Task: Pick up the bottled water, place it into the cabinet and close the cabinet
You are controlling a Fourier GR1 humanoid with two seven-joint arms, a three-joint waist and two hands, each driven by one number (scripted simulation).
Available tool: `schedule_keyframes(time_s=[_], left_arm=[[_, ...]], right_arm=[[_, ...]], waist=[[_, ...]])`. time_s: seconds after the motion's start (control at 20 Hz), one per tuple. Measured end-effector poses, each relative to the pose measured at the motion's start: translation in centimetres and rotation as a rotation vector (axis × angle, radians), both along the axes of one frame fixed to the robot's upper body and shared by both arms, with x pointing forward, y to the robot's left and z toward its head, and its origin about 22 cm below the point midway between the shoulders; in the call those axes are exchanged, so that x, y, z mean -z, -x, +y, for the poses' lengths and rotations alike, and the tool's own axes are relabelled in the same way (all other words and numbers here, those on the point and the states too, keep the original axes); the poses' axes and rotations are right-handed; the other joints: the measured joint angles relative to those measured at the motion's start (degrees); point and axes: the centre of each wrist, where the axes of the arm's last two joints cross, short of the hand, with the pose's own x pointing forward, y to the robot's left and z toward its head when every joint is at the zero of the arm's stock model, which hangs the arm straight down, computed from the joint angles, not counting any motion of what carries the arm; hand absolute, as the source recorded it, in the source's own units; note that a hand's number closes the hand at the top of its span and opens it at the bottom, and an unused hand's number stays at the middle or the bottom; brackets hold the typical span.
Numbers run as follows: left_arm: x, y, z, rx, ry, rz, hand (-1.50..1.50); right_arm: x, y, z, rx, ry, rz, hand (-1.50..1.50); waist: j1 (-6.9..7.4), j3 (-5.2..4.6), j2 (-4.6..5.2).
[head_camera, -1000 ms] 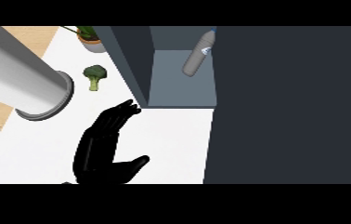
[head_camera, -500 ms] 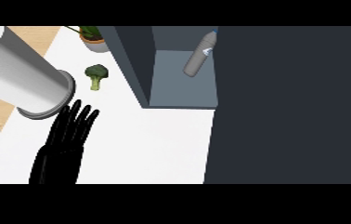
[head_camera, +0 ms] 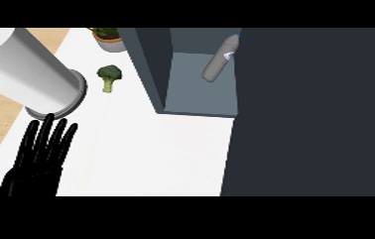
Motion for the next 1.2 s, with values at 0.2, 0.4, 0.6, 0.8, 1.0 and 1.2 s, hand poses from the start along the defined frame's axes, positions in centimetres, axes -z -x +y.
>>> schedule_keyframes(time_s=[0.2,0.4,0.6,0.8,1.0,1.2], left_arm=[[-0.6,0.5,1.4,0.013,-0.004,-0.005,-1.50],[-1.0,0.8,2.4,0.040,-0.005,-0.011,-1.50],[-1.4,1.0,3.2,0.067,-0.010,-0.017,-1.50],[-1.8,1.0,3.9,0.095,-0.020,-0.025,-1.50],[-2.4,0.8,4.5,0.115,-0.032,-0.037,-1.50],[-2.7,0.6,4.9,0.134,-0.042,-0.043,-1.50]], right_arm=[[0.0,-0.1,0.6,0.029,-0.015,0.012,1.50],[0.0,-0.6,0.7,0.019,-0.009,0.000,1.50],[-0.2,-1.1,0.9,0.003,0.006,-0.015,1.50],[-0.4,-1.6,0.9,-0.026,0.025,-0.036,1.50],[-0.6,-2.2,0.9,-0.062,0.050,-0.064,1.50],[-1.0,-2.9,0.7,-0.112,0.089,-0.108,-1.50]], waist=[[1.22,0.02,0.41],[2.88,-0.01,0.94],[4.54,-0.07,1.46],[6.02,-0.15,2.01],[7.65,-0.24,2.37],[9.14,-0.41,2.53]])
